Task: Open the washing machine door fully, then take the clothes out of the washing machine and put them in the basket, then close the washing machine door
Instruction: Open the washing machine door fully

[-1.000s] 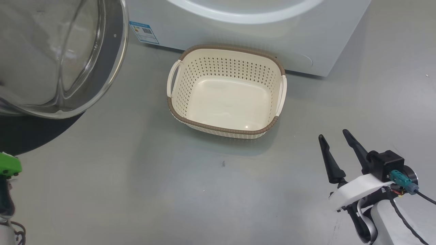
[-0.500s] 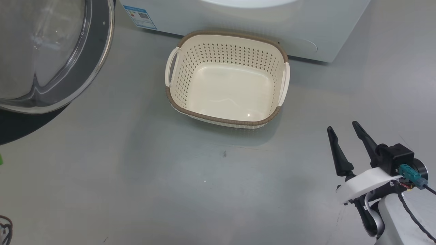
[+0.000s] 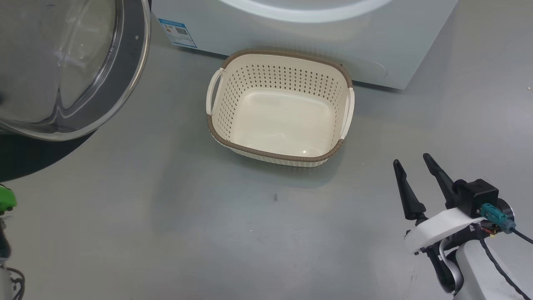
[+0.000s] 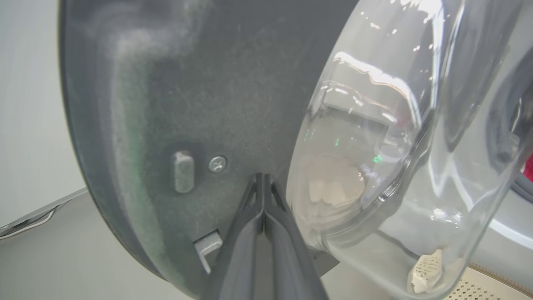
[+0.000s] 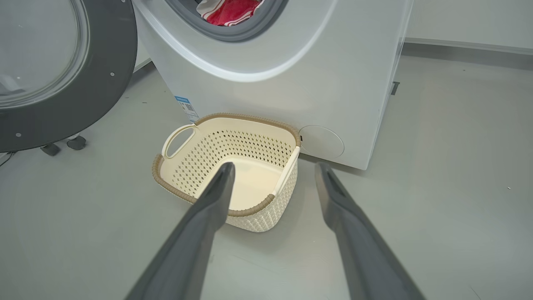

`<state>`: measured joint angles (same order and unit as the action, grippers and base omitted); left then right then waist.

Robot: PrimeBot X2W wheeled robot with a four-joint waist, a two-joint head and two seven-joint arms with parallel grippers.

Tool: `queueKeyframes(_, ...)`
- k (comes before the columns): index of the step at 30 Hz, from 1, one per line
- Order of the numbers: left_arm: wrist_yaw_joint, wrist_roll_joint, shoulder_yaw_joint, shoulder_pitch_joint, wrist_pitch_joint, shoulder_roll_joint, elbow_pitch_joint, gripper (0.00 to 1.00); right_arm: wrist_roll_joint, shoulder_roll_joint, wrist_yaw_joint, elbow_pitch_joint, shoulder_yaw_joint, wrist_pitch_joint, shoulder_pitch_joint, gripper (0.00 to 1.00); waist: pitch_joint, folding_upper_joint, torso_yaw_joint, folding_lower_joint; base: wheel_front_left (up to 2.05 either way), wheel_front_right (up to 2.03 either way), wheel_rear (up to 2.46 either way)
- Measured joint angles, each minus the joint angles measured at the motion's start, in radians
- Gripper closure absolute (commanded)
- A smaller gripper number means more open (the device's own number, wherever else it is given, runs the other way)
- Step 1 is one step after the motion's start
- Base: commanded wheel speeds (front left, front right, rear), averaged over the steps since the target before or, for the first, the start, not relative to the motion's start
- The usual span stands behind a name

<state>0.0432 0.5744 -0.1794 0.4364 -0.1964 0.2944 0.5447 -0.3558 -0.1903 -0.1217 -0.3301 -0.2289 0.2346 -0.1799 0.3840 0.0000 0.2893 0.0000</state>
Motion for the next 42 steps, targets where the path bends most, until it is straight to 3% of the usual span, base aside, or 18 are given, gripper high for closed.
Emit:
queueKeyframes(20,-0.057,-0.071,0.110,-0.035,-0.025,-0.034,0.002,1.00,-0.025,0.067,0.000,-0.048,-0.016,0.009,0.000,0.00,-0.129,0.0000,-0.031,0.0000,0.00,0.00,0.00)
queueKeyframes(30,-0.102,-0.075,0.163,-0.086,-0.034,-0.088,-0.047,1.00,-0.058,0.089,0.000,-0.061,-0.001,0.010,0.001,0.00,-0.196,0.0000,-0.084,0.0000,0.00,0.00,0.00)
queueKeyframes(42,-0.111,-0.106,0.196,-0.178,-0.043,-0.096,-0.109,1.00,-0.060,0.099,0.000,-0.030,0.027,0.013,0.007,0.00,-0.271,0.0000,-0.167,0.0000,0.00,0.00,0.00)
